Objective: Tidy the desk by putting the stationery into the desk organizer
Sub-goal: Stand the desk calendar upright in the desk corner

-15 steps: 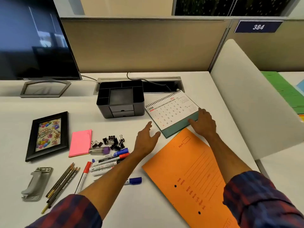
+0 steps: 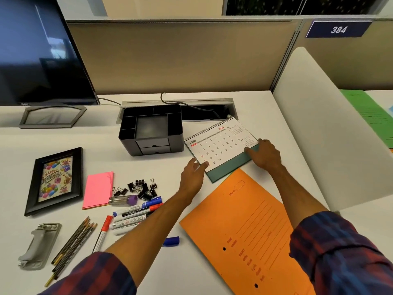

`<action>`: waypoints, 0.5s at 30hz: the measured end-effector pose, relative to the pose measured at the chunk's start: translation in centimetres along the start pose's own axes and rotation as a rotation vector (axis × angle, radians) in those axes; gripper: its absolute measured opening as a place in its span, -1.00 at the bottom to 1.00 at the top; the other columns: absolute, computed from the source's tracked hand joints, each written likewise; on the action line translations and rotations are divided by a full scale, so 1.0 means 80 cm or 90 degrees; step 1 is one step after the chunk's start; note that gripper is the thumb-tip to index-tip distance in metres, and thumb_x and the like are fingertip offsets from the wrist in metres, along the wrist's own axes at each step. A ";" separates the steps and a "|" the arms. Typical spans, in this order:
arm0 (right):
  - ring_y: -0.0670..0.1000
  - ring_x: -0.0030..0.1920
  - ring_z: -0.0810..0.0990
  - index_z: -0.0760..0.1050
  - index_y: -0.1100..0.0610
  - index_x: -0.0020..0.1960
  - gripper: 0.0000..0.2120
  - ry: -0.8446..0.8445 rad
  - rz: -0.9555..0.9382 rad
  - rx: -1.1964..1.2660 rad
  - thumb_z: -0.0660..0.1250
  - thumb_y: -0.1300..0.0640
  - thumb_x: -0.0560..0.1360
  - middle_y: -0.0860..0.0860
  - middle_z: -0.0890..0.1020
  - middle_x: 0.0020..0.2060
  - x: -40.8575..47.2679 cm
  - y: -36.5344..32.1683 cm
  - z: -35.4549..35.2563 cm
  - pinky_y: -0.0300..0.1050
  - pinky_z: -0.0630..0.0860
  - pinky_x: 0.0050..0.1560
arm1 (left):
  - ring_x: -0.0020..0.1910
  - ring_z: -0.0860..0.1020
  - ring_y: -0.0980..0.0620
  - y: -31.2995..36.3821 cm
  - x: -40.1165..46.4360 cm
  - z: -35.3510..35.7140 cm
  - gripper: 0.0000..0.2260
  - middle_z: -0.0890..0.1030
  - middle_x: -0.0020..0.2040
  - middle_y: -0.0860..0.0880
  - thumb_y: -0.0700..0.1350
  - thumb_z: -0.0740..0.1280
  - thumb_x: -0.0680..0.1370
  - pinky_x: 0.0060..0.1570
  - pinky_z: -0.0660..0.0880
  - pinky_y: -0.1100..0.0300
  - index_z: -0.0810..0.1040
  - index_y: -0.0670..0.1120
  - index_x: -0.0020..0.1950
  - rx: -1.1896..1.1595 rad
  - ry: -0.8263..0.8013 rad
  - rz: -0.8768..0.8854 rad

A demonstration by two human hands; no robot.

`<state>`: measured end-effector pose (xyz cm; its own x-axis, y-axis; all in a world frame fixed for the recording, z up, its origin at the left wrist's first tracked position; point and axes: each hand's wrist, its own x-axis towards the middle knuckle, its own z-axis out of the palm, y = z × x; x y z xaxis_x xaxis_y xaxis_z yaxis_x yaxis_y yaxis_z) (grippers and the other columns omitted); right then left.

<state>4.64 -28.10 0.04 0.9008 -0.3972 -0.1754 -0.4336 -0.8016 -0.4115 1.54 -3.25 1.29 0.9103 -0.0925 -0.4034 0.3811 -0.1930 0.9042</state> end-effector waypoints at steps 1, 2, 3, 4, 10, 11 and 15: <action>0.23 0.32 0.42 0.33 0.25 0.38 -0.41 0.005 0.000 0.011 0.28 -0.15 0.55 0.22 0.44 0.33 0.003 0.001 0.000 0.15 0.35 0.30 | 0.34 0.42 -0.01 0.001 0.002 0.002 -0.55 0.43 0.43 -0.02 0.00 0.25 0.63 0.27 0.34 0.15 0.29 -0.07 0.50 -0.021 -0.002 -0.012; 0.23 0.31 0.43 0.35 0.25 0.37 -0.42 0.010 0.002 0.019 0.28 -0.15 0.55 0.22 0.45 0.31 0.004 0.002 0.000 0.15 0.35 0.29 | 0.34 0.42 -0.01 0.001 0.005 0.003 -0.53 0.43 0.44 -0.02 0.02 0.26 0.62 0.31 0.35 0.09 0.29 -0.06 0.51 -0.041 -0.001 -0.031; 0.23 0.30 0.43 0.37 0.25 0.36 -0.43 0.017 0.004 0.028 0.28 -0.15 0.55 0.22 0.46 0.31 0.004 0.002 0.000 0.15 0.36 0.28 | 0.36 0.41 -0.03 0.001 0.006 0.005 -0.51 0.42 0.44 -0.02 0.02 0.27 0.62 0.36 0.35 0.03 0.28 -0.06 0.51 -0.059 0.001 -0.049; 0.23 0.31 0.43 0.36 0.25 0.37 -0.43 0.019 0.009 0.038 0.28 -0.15 0.55 0.22 0.46 0.31 0.005 0.002 0.000 0.15 0.36 0.29 | 0.38 0.39 -0.04 0.001 0.007 0.007 -0.51 0.41 0.44 -0.02 0.02 0.28 0.61 0.38 0.34 -0.02 0.27 -0.06 0.51 -0.076 0.004 -0.066; 0.22 0.38 0.37 0.29 0.22 0.47 -0.35 0.020 0.062 0.132 0.32 -0.14 0.52 0.20 0.40 0.39 0.019 0.001 -0.004 0.17 0.32 0.38 | 0.26 0.49 -0.07 0.007 0.018 0.011 -0.58 0.54 0.31 -0.09 -0.04 0.30 0.61 0.30 0.42 -0.02 0.35 -0.11 0.44 -0.169 0.020 -0.118; 0.22 0.37 0.38 0.30 0.22 0.47 -0.37 0.022 0.067 0.150 0.34 -0.09 0.52 0.21 0.40 0.39 0.021 0.000 -0.007 0.15 0.33 0.37 | 0.24 0.51 -0.08 0.009 0.022 0.011 -0.59 0.56 0.29 -0.10 -0.06 0.31 0.60 0.28 0.45 -0.01 0.36 -0.11 0.43 -0.191 0.024 -0.131; 0.21 0.31 0.46 0.37 0.29 0.41 -0.54 0.050 0.089 0.279 0.31 0.21 0.54 0.22 0.47 0.34 0.032 -0.003 -0.016 -0.02 0.41 0.26 | 0.18 0.56 -0.12 0.024 0.034 0.005 -0.68 0.60 0.21 -0.14 -0.21 0.32 0.59 0.24 0.50 -0.05 0.41 -0.18 0.33 -0.258 0.009 -0.157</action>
<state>7.05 -29.49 0.81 0.8229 -0.5341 -0.1939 -0.4843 -0.4807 -0.7310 4.65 -4.27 1.87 0.7863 -0.0772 -0.6130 0.6152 0.1893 0.7653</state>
